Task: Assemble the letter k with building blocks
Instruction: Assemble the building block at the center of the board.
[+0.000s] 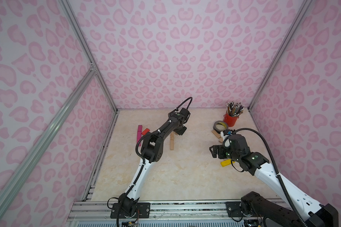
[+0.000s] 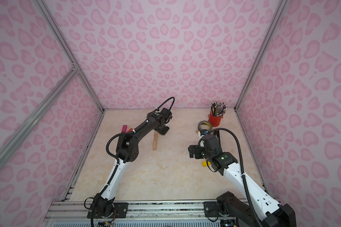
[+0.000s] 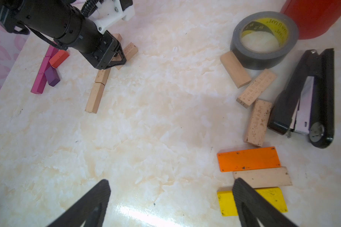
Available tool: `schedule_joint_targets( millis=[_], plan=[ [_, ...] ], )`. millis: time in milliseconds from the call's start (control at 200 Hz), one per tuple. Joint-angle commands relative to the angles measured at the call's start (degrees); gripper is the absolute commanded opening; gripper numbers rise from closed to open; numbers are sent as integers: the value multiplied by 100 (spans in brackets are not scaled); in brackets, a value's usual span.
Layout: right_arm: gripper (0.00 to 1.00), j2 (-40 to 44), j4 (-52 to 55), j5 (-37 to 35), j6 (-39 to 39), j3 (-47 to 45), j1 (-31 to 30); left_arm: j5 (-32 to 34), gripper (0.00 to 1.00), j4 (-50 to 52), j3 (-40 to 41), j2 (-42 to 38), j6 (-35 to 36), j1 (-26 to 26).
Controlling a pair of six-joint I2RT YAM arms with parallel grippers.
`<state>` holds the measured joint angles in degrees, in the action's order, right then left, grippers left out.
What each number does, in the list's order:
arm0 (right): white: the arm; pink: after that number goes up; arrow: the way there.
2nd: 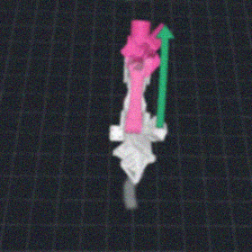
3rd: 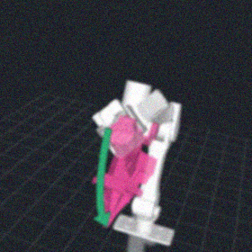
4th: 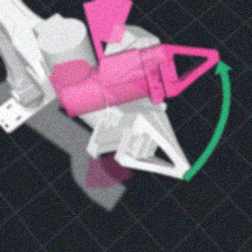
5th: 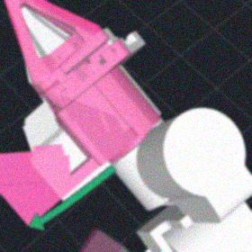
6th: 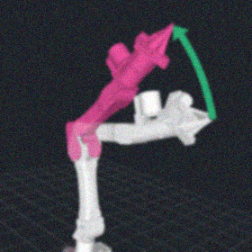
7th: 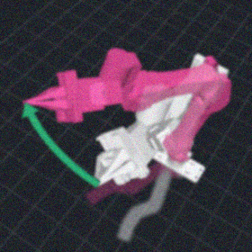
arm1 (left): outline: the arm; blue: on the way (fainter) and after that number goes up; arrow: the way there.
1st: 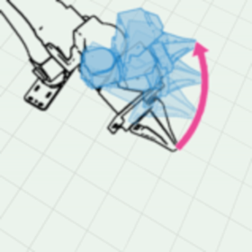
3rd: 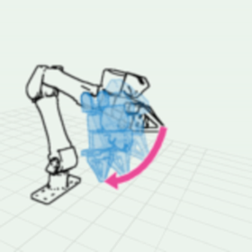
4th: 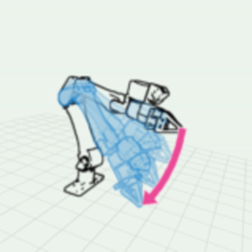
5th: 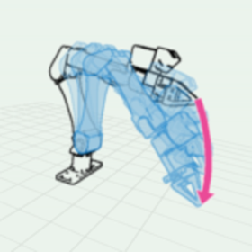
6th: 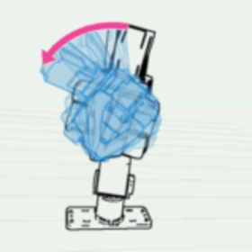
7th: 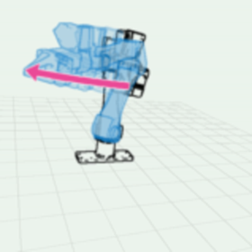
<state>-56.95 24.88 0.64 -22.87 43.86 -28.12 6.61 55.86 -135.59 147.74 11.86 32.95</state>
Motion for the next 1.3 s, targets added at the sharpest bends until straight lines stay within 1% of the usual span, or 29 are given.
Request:
schedule_joint_targets(
  millis=[0,976,1297],
  plan=[
    [98,-3,-2,32,2,-26,-1,118,35,35,19,-121,80,-25],
    [98,0,-1,59,-24,-30,-4,121,36,1,68,-190,-8,-25],
    [98,30,-1,-20,-74,-28,-1,-232,39,-188,106,-564,-215,-2]
  ],
)
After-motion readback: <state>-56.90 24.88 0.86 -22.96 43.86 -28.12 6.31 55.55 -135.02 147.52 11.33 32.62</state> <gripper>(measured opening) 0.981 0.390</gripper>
